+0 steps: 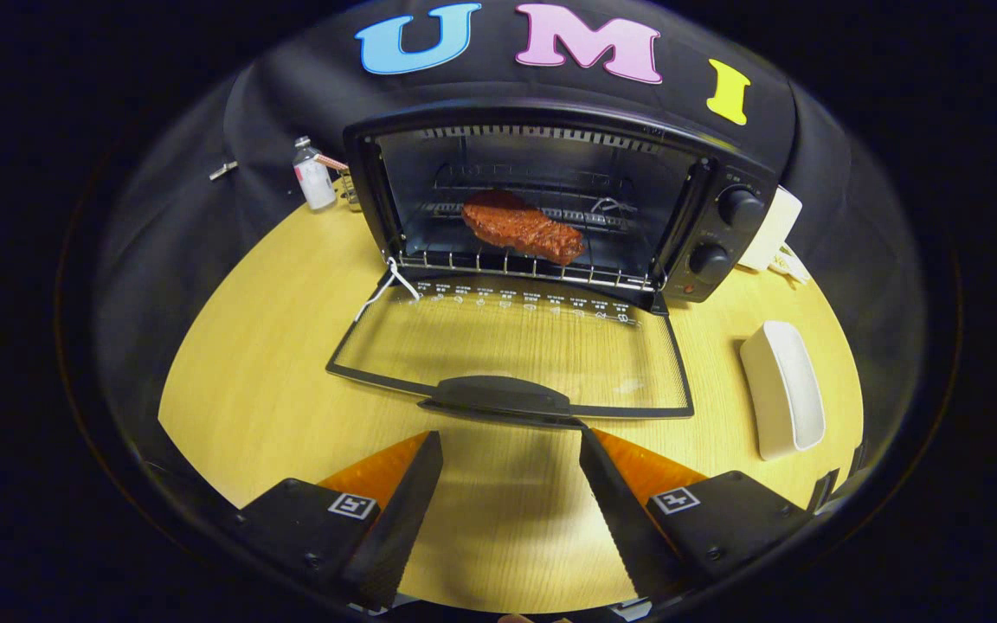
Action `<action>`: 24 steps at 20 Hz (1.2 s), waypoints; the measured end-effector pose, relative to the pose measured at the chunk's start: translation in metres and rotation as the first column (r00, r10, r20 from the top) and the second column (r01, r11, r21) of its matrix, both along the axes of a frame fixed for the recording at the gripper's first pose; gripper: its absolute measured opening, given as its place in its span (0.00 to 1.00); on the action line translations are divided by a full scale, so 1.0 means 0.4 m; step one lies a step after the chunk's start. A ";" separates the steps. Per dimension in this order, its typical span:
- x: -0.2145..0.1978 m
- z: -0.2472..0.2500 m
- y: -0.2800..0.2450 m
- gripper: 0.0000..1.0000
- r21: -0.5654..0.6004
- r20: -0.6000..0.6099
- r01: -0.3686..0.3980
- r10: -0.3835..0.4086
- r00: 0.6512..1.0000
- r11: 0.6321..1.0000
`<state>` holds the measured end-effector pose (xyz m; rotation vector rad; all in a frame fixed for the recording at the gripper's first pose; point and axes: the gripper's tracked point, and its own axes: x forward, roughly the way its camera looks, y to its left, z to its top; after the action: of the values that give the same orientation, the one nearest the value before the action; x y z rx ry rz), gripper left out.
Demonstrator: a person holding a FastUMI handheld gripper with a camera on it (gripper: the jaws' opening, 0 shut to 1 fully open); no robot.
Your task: Open the toaster oven, put the food inside, and close the toaster oven door.
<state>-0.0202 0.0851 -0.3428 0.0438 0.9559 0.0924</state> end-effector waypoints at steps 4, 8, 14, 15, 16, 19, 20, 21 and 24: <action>0.007 -0.045 0.002 0.99 -0.042 -0.002 -0.009 0.009 1.000 0.999; 0.010 -0.065 0.010 0.99 -0.027 -0.011 0.011 -0.012 1.000 1.000; 0.020 -0.063 0.011 0.98 -0.023 -0.022 0.044 -0.045 0.999 0.999; 0.020 -0.056 0.010 0.98 -0.025 -0.010 0.038 -0.038 0.999 0.999; 0.019 -0.045 0.010 0.98 -0.023 0.003 0.034 -0.034 0.999 0.999; 0.017 0.005 0.007 0.98 -0.007 0.034 0.028 -0.028 0.999 1.000; 0.016 0.021 0.005 0.98 -0.003 0.051 0.023 -0.023 0.998 1.000; 0.016 0.041 0.003 0.98 0.001 0.073 0.016 -0.016 0.997 1.000; 0.011 0.113 -0.009 0.98 -0.016 0.169 -0.024 0.026 0.985 1.000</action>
<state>-0.0159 0.0813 -0.2978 0.0109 0.7869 0.1110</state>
